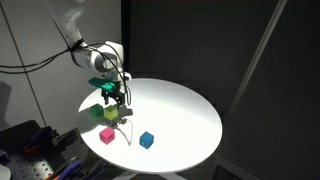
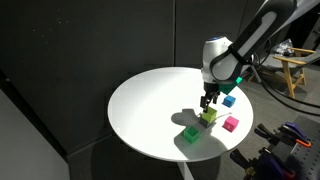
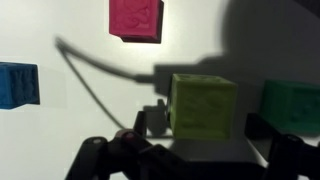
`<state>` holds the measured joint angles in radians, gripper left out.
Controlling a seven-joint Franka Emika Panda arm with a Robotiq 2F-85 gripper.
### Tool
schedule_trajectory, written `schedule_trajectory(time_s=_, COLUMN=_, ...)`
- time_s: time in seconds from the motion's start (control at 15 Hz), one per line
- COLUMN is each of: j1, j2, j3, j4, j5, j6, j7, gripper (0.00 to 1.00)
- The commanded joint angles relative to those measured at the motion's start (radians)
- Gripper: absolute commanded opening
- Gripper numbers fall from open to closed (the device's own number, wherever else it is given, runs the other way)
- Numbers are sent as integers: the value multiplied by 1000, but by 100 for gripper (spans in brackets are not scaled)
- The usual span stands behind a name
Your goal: Move the yellow cube from the right and back to the left
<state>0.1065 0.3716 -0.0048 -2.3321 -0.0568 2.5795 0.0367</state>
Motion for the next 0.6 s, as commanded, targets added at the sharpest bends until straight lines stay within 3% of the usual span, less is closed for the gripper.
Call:
schedule_trajectory(time_s=0.0, j1=-12, j2=-44, j3=1, j4=-11, j5=-3, j6=-46, j7=27, gripper=100)
schedule_trajectory(time_s=0.53, j1=-20, j2=-108, j3=4, j4=-33, j5=3, j6=-71, j7=40, gripper=100)
